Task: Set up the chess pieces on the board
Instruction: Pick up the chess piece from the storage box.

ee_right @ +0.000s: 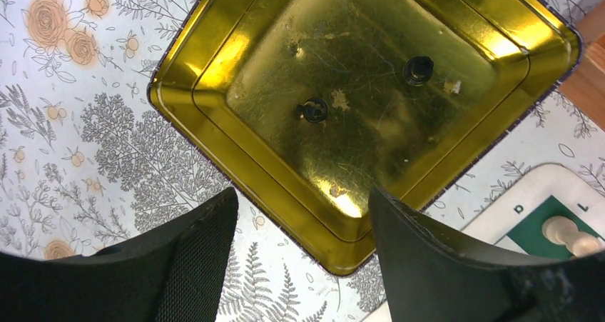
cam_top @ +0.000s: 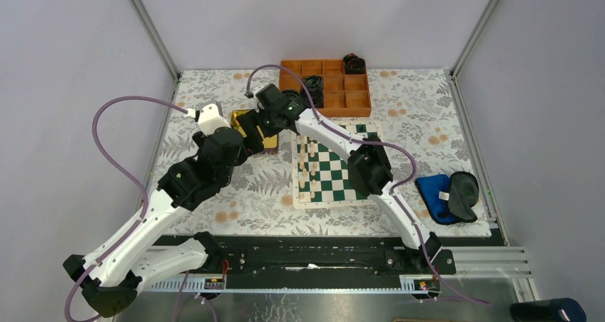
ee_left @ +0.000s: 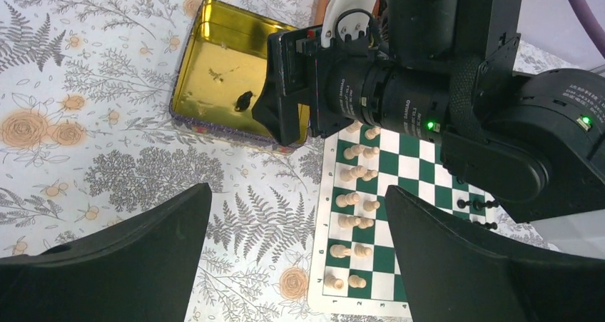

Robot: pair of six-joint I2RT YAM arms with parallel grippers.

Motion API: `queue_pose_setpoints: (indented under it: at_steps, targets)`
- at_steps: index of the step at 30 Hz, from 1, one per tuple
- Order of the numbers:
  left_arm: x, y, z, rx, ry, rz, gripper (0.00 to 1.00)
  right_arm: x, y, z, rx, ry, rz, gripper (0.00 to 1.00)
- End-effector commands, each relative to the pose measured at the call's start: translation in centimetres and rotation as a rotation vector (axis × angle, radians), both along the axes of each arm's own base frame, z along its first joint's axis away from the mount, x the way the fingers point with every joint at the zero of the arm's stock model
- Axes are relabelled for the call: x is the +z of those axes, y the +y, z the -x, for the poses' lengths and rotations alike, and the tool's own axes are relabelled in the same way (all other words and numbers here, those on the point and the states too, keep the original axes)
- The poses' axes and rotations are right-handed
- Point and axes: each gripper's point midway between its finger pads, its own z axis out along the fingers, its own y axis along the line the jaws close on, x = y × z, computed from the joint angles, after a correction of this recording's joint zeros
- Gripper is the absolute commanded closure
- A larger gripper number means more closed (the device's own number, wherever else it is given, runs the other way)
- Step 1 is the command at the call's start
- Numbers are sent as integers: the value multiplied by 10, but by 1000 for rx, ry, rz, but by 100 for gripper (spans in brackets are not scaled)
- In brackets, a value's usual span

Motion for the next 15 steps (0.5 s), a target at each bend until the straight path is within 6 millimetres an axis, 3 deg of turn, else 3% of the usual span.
queue_pose_setpoints:
  at_steps: [1, 8, 15]
  targets:
    - [1, 1, -4, 33, -39, 51, 1, 24, 25, -11, 54, -78, -96, 25]
    - [-10, -18, -4, -58, -53, 97, 1, 12, 35, -19, 70, -108, -117, 26]
    - [-12, -15, -3, -62, -71, 90, 1, 9, 44, -27, 76, -144, -144, 28]
